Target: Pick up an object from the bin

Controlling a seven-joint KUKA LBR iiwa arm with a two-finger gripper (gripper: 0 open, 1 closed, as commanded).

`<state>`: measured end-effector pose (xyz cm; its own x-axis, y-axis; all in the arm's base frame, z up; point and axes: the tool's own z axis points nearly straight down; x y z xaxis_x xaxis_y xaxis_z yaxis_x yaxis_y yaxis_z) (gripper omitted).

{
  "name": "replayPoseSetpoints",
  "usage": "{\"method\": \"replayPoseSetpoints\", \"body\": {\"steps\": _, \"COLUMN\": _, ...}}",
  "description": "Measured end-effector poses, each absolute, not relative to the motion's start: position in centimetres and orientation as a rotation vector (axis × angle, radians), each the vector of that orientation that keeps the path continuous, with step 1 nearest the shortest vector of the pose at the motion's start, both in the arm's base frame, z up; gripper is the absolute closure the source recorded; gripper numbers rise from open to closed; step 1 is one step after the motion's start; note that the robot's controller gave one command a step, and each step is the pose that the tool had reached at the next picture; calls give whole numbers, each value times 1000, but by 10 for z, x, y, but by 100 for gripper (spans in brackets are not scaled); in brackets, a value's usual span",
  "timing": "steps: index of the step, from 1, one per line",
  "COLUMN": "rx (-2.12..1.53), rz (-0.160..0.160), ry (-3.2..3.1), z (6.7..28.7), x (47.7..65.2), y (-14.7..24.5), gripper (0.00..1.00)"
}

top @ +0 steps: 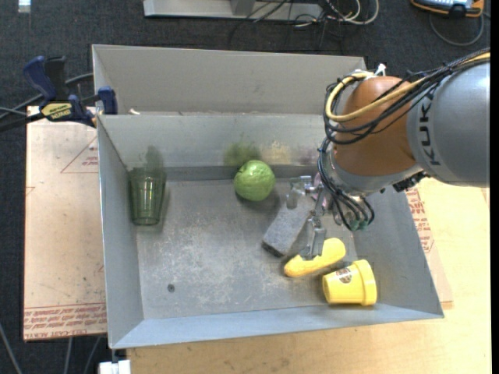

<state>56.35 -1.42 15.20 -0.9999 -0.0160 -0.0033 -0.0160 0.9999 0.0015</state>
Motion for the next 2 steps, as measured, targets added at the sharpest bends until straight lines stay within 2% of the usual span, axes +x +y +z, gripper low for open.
{"method": "replayPoseSetpoints", "body": {"steps": 1, "rx": 185, "rz": 4, "ry": 3133, "z": 124, "x": 560, "y": -15, "gripper": 0}}
{"method": "replayPoseSetpoints", "body": {"steps": 2, "rx": -227, "rz": 3, "ry": 3127, "z": 95, "x": 560, "y": -12, "gripper": 0}}
